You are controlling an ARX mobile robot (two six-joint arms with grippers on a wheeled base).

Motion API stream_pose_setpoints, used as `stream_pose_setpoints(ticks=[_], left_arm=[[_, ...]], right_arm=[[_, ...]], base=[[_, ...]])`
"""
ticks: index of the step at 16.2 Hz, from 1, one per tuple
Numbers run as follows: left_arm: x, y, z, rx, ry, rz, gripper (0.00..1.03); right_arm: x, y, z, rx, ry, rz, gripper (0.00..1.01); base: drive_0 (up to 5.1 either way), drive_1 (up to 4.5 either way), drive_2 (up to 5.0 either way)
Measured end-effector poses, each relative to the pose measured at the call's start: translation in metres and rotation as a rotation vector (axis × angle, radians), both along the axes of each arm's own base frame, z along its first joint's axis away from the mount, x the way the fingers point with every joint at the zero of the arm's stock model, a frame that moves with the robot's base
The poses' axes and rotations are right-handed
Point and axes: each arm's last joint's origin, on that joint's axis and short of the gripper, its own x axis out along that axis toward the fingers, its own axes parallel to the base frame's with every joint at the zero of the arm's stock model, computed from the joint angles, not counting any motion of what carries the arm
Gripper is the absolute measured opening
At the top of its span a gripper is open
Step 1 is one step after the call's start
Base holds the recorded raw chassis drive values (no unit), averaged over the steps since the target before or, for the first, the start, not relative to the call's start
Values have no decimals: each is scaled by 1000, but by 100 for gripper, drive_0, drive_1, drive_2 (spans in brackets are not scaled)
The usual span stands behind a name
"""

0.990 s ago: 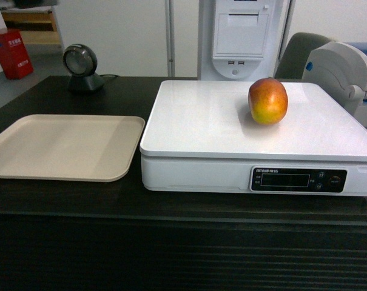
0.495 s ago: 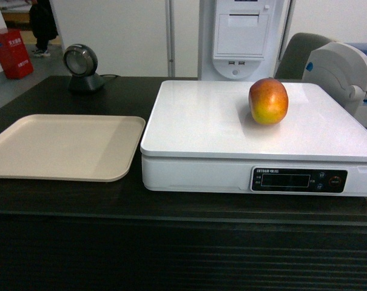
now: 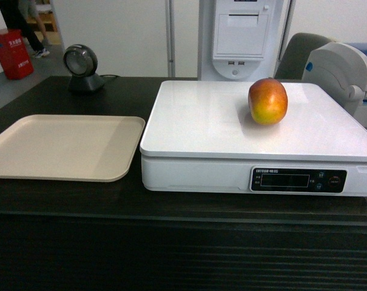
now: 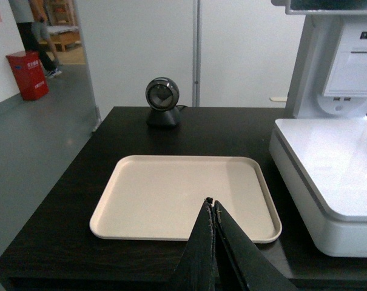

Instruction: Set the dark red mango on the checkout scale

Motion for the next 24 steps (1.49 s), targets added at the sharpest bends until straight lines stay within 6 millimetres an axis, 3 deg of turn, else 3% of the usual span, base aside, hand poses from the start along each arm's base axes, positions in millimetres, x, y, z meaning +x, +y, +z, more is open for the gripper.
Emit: stream_pose_setpoints(ticks=[11, 24], left_arm=[[-35, 0, -34, 3, 7, -1, 2], [-58, 0, -37, 4, 10, 0, 2]], right_arm=[[0, 0, 0, 0, 0, 0, 98], [0, 0, 0, 0, -1, 0, 98]], base=[[0, 0, 0], [0, 0, 0]])
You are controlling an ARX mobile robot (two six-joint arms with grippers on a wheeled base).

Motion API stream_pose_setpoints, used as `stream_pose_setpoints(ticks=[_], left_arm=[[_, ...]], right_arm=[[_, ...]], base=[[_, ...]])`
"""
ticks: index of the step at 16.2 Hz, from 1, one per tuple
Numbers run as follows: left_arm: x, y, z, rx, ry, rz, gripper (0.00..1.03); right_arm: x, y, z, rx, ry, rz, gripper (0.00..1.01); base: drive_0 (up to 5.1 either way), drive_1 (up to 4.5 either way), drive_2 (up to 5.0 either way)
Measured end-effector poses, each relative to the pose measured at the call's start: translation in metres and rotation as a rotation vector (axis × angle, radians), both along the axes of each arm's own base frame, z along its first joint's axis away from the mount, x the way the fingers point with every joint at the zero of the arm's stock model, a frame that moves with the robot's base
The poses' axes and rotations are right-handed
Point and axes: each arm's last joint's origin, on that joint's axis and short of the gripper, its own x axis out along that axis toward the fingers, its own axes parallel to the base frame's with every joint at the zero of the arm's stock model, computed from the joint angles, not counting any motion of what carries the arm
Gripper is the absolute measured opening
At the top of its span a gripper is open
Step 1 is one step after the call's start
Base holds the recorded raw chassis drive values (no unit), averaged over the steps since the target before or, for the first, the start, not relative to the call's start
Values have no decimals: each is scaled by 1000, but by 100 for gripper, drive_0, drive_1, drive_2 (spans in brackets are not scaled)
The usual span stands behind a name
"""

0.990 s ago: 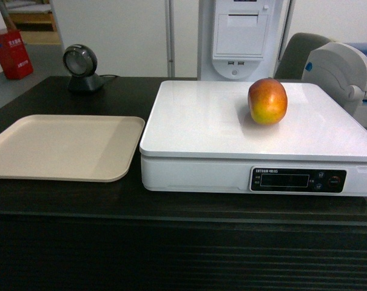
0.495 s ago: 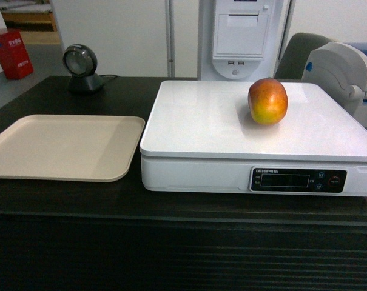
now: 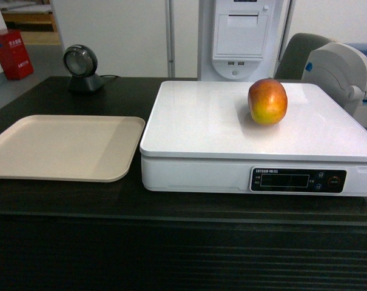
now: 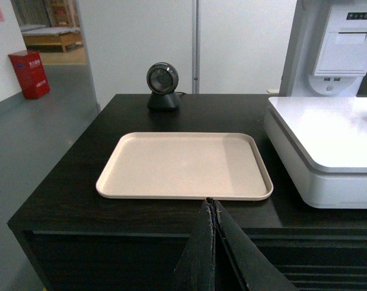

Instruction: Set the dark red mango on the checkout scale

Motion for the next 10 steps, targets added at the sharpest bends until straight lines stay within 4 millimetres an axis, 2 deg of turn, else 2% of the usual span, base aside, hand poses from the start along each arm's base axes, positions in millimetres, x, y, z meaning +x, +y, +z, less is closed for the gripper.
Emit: stream_pose_setpoints(ticks=[4, 6, 10], left_arm=[[0, 0, 0, 0, -5, 0, 2], [0, 0, 0, 0, -5, 0, 36], [0, 0, 0, 0, -5, 0, 80]], right_arm=[[0, 0, 0, 0, 0, 0, 98], [0, 0, 0, 0, 0, 0, 98], [0, 0, 0, 0, 0, 0, 98]], base=[[0, 0, 0], [0, 0, 0], [0, 0, 0]])
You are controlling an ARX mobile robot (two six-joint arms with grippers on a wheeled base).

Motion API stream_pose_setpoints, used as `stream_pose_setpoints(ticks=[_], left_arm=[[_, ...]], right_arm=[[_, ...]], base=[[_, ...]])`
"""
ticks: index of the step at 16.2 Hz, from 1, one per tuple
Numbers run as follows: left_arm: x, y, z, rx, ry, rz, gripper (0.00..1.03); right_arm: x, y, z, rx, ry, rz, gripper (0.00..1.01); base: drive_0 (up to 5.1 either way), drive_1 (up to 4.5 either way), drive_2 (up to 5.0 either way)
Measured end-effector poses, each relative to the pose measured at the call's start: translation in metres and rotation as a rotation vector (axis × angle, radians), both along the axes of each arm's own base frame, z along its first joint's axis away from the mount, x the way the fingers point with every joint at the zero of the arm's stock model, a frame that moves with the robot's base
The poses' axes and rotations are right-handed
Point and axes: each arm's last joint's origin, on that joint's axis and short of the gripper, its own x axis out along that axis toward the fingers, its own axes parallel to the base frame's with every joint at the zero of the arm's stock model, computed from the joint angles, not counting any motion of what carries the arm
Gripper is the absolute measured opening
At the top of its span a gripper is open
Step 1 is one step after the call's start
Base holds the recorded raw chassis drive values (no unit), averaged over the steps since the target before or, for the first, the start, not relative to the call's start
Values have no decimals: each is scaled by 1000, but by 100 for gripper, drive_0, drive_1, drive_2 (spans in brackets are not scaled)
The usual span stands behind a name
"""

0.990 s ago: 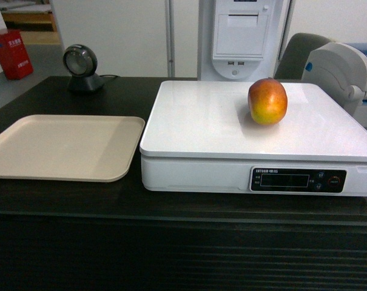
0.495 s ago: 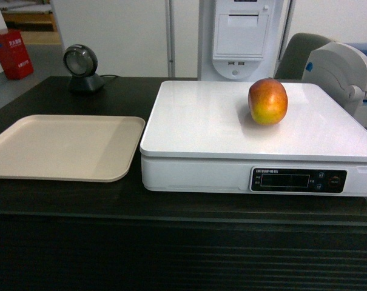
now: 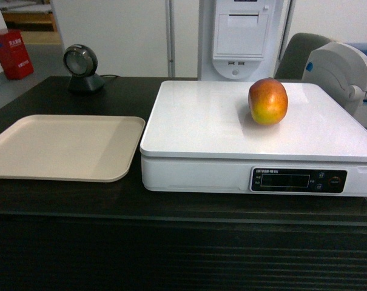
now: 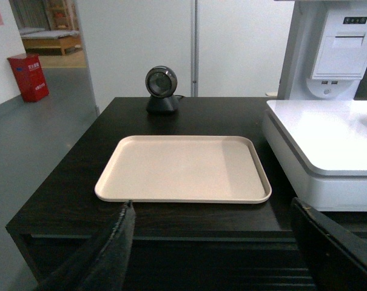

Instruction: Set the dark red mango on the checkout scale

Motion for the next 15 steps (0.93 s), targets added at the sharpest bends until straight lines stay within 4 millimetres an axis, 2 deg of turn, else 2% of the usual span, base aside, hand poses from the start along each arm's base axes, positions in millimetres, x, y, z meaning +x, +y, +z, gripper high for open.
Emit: stream_pose_setpoints(ticks=[2, 15], left_arm=[[0, 0, 0, 0, 0, 0, 99], [0, 0, 0, 1, 0, 0, 98]], right_arm=[[0, 0, 0, 0, 0, 0, 98], [0, 0, 0, 0, 0, 0, 98]], base=[[0, 0, 0], [0, 0, 0]])
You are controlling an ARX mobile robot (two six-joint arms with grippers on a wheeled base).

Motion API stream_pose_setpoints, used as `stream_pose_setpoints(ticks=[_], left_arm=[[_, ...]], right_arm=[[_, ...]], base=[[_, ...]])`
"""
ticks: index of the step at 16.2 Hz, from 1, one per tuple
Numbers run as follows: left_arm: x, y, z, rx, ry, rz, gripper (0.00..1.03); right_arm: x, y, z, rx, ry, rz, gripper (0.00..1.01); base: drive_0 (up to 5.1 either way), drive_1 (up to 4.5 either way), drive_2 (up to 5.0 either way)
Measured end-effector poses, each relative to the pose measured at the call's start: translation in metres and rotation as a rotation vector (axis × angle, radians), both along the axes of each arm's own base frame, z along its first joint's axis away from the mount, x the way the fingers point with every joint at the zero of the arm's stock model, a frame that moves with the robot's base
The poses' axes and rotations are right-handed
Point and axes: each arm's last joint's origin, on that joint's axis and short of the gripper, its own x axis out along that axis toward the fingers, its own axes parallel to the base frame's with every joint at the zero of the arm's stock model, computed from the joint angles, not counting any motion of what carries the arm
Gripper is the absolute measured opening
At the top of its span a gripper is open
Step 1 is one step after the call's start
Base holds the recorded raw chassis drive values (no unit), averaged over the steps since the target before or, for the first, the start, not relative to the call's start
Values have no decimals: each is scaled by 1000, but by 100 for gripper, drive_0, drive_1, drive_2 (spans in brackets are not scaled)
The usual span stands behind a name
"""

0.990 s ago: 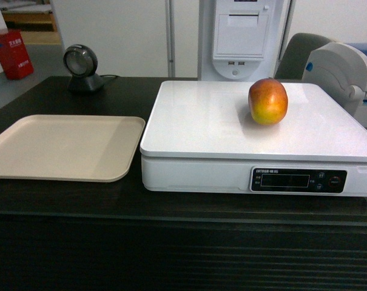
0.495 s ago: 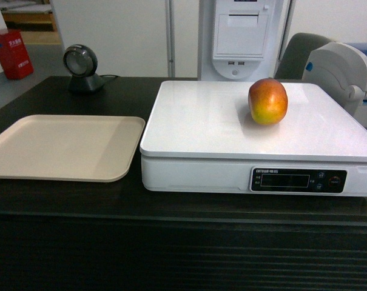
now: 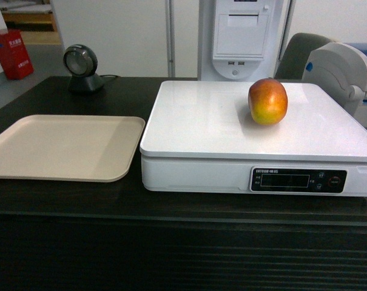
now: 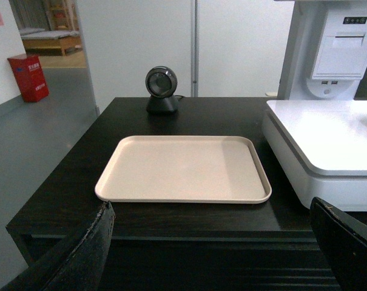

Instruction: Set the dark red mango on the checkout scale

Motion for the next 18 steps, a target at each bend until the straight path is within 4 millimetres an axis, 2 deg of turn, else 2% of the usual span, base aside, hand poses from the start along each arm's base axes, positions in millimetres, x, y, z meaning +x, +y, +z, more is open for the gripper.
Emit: stream_pose_setpoints(ticks=[18], left_arm=[[0, 0, 0, 0, -2, 0, 98]], right_arm=[[0, 0, 0, 0, -2, 0, 98]], base=[[0, 0, 0]])
